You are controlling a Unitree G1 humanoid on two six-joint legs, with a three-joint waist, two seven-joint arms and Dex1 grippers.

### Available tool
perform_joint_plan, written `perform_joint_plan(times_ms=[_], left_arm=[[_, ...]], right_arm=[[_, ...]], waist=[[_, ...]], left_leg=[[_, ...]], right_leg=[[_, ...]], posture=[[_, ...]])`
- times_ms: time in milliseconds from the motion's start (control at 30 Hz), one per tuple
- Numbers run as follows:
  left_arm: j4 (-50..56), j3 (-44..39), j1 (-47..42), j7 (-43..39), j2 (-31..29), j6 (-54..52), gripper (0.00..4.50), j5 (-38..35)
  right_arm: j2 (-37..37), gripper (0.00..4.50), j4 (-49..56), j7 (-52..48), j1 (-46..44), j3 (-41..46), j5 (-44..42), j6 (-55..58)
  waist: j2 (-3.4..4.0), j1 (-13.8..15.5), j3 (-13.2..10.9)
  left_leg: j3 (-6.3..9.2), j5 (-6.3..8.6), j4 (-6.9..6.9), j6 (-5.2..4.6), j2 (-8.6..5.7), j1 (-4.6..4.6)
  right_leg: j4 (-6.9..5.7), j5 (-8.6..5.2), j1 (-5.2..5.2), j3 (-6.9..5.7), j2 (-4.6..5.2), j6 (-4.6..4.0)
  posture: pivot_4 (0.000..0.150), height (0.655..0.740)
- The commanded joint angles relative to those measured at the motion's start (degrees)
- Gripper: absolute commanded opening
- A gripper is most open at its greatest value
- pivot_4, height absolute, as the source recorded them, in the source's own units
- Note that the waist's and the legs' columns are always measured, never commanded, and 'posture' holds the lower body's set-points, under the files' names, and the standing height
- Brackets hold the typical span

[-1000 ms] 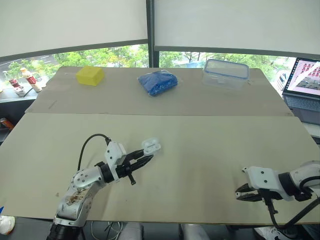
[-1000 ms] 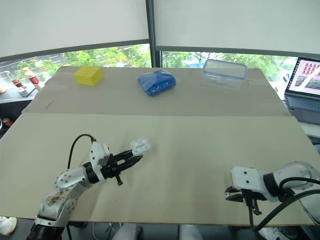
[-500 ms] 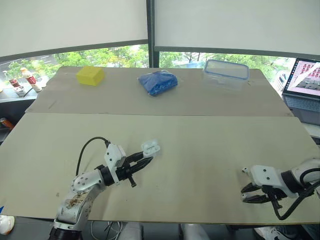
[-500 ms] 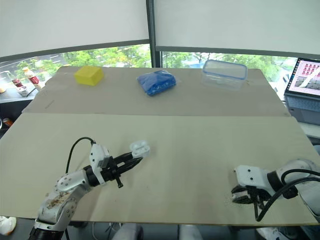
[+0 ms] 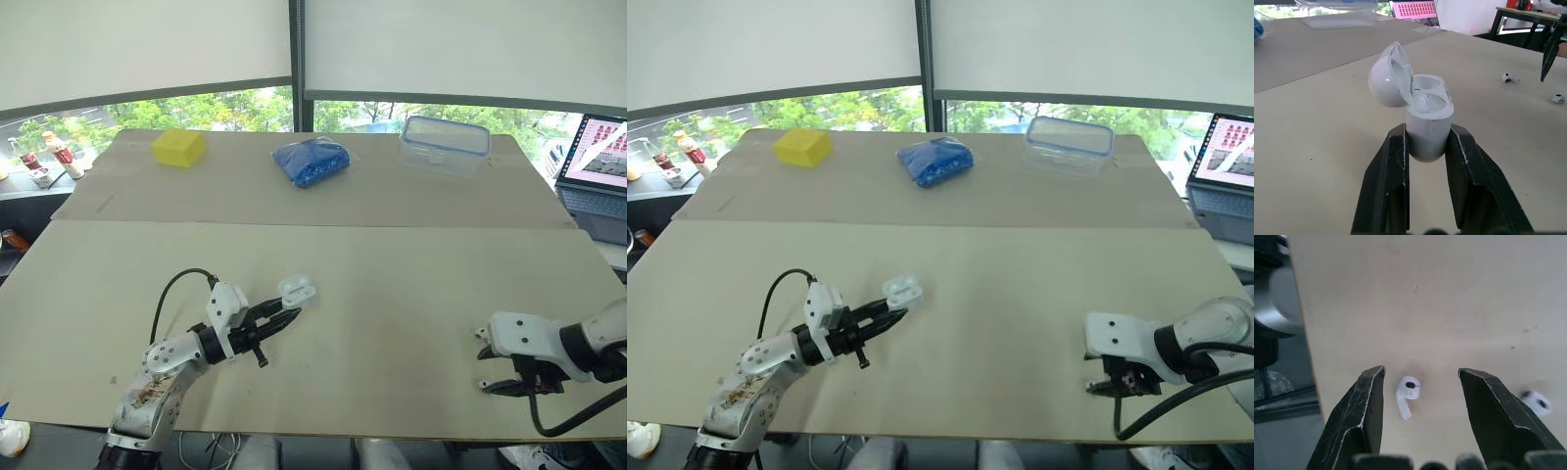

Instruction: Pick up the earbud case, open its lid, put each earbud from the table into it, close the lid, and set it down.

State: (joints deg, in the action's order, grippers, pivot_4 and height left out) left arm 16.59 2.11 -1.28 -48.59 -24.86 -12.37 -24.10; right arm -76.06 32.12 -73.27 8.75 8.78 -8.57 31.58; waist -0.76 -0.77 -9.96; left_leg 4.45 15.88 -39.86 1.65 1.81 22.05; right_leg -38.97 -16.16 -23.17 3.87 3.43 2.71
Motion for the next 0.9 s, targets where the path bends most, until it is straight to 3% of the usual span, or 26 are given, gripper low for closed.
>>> perform_joint_plan(times_ms=[33, 300, 833, 900], left_arm=[[1.15, 1.02, -0.23, -0.33, 0.26, 1.32, 0.54, 0.18], [1.33, 1.35, -0.15, -0.12, 0.04, 1.38, 0.54, 0.09], [2.06, 1.73, -0.60, 0.55, 0.08, 0.66, 0.54, 0.08], [2.14, 1.89, -0.67, 0.53, 0.07, 0.61, 0.54, 0.11]], right_arm=[[-1.39, 2.68, 4.76, 3.23, 0.16, -2.09, 2.76, 5.06], [-1.43, 2.68, 0.60, 5.98, -4.32, -11.46, 8.48, 3.09], [0.28, 2.68, -0.36, 4.48, -5.95, -14.52, 6.93, 4.27], [0.44, 2.15, -0.50, 4.17, -6.25, -14.81, 6.86, 3.99]], waist=[[-0.01, -0.01, 0.00], [-0.01, -0.05, -0.01], [-0.05, -0.16, 0.01], [-0.08, -0.16, 0.02]], left_leg=[[0.00, 0.00, 0.00, 0.00, -0.01, 0.00], [-0.01, 0.00, 0.00, 0.00, -0.01, 0.00], [-0.01, 0.00, 0.01, 0.00, 0.02, -0.02], [-0.01, 0.00, 0.01, 0.00, 0.02, -0.02]], right_leg=[[0.01, 0.00, 0.00, 0.00, 0.01, 0.00], [0.04, 0.00, -0.02, 0.00, 0.01, 0.02], [0.04, 0.01, 0.00, 0.00, -0.01, 0.01], [0.04, 0.01, 0.00, 0.00, -0.01, 0.01]], posture=[[0.150, 0.6797], [0.150, 0.6797], [0.150, 0.6797], [0.150, 0.6797]])
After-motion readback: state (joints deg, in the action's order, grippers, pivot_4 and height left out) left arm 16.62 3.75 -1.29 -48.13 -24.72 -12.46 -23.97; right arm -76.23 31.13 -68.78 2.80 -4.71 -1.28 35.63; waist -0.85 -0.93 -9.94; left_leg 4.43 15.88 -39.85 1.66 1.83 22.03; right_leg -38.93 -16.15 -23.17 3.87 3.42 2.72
